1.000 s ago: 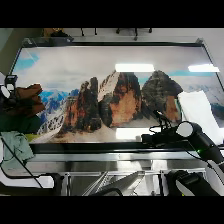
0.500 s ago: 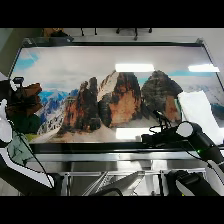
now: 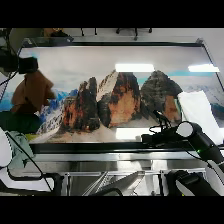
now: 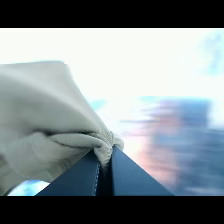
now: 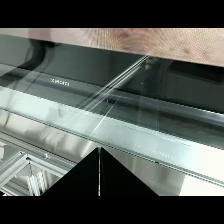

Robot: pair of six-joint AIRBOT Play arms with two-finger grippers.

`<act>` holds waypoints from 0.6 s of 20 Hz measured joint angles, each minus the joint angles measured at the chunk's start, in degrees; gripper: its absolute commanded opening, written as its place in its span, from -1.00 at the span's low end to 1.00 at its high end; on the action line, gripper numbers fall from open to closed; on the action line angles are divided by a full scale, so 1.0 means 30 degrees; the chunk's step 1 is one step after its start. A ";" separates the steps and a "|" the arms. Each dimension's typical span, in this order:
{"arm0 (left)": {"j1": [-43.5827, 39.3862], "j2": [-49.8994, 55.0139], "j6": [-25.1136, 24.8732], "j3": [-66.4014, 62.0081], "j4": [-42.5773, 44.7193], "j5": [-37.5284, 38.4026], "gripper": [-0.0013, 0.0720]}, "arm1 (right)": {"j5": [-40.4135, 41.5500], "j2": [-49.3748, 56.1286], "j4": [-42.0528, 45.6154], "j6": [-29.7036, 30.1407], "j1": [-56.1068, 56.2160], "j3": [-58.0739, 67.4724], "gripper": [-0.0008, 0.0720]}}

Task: Fold the shirts.

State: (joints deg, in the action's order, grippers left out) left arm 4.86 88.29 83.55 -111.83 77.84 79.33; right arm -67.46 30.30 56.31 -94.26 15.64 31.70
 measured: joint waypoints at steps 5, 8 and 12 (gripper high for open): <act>-0.5166 -0.2237 0.0525 0.1319 -0.2514 0.0721 -0.93 | 0.0007 0.0000 0.0000 0.0000 0.0000 0.0000 -0.91; -0.8284 -0.2659 0.0816 0.3934 -0.3024 -0.0277 -0.92 | 0.0007 0.0000 0.0000 0.0000 0.0000 0.0000 -0.91; -1.1307 -0.2849 0.1020 0.8007 -0.3213 -0.2987 0.94 | 0.0007 0.0000 -0.0007 0.0000 0.0000 0.0000 -0.91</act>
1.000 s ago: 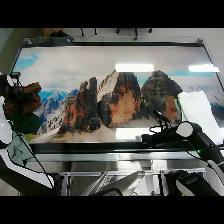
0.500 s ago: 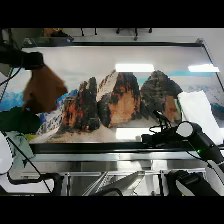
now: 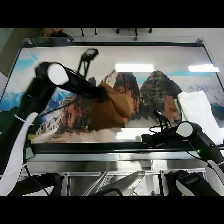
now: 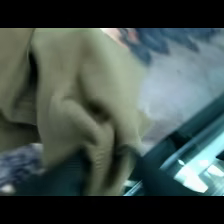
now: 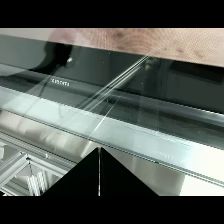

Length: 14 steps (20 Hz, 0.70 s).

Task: Fold the shirts.

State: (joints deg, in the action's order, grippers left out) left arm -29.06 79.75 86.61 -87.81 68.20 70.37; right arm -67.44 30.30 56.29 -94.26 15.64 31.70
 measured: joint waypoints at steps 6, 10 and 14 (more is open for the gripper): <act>0.0233 -0.0583 0.0634 0.2353 -0.0102 -0.0219 0.94 | 0.0000 0.0000 -0.0262 -0.0007 -0.0291 0.0240 -0.88; 0.2441 -0.1996 0.0619 0.5646 -0.0073 0.0867 0.94 | 0.0022 0.0160 -0.0233 0.1202 -0.2302 0.1967 0.31; 0.4765 -0.3053 0.0430 1.0367 -0.0423 -0.1778 0.94 | 0.0029 0.1246 -0.1574 0.3009 -0.4102 0.3381 0.31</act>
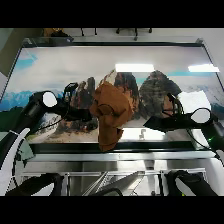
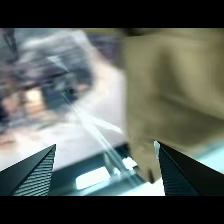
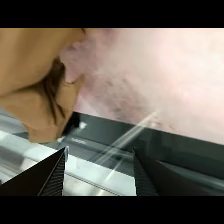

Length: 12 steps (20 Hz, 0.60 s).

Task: Fold the shirts.

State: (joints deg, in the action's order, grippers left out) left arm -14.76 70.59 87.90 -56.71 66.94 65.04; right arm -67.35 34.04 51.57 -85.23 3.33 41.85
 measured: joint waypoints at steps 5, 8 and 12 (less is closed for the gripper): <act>0.2062 0.1668 -0.1989 0.1829 -0.3016 -0.4116 0.94 | 0.1494 0.2572 -0.3585 0.1865 0.1705 0.0415 0.31; 0.2543 0.4044 -0.2790 0.0619 -0.4306 -0.5144 0.94 | 0.3322 0.4233 -0.5034 0.2346 0.3832 0.0474 0.31; 0.2586 0.7308 -0.3220 -0.2186 -0.5056 -0.5457 0.94 | 0.5457 0.5996 -0.6601 0.3024 0.6164 0.0503 0.31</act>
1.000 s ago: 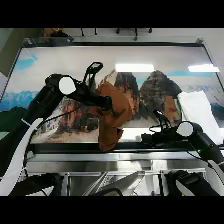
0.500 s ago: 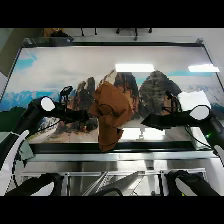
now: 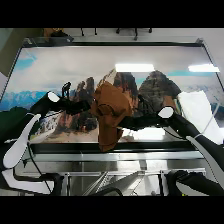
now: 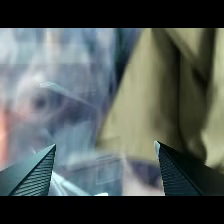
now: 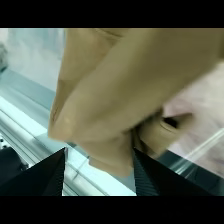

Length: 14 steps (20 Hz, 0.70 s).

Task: Fold the shirts.

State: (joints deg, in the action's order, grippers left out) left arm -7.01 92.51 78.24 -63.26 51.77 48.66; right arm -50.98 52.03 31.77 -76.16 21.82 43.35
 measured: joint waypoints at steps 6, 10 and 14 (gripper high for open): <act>-0.0561 0.3687 -0.0248 -0.3752 -0.0874 0.1880 -0.44 | 0.1792 0.0801 -0.0838 0.0408 0.0940 0.0000 0.31; -0.0889 0.4728 -0.0270 -0.4779 -0.0882 0.3570 -0.94 | 0.2339 0.0896 -0.1413 0.0554 0.1049 0.0015 0.30; -0.0867 0.4903 -0.0401 -0.5042 -0.0903 0.4568 -0.94 | 0.3577 0.0918 -0.1960 0.1129 0.1064 0.0029 -0.48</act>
State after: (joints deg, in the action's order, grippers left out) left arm -9.61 107.22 77.03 -78.39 49.06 62.37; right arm -40.25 54.78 25.89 -72.77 25.02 43.44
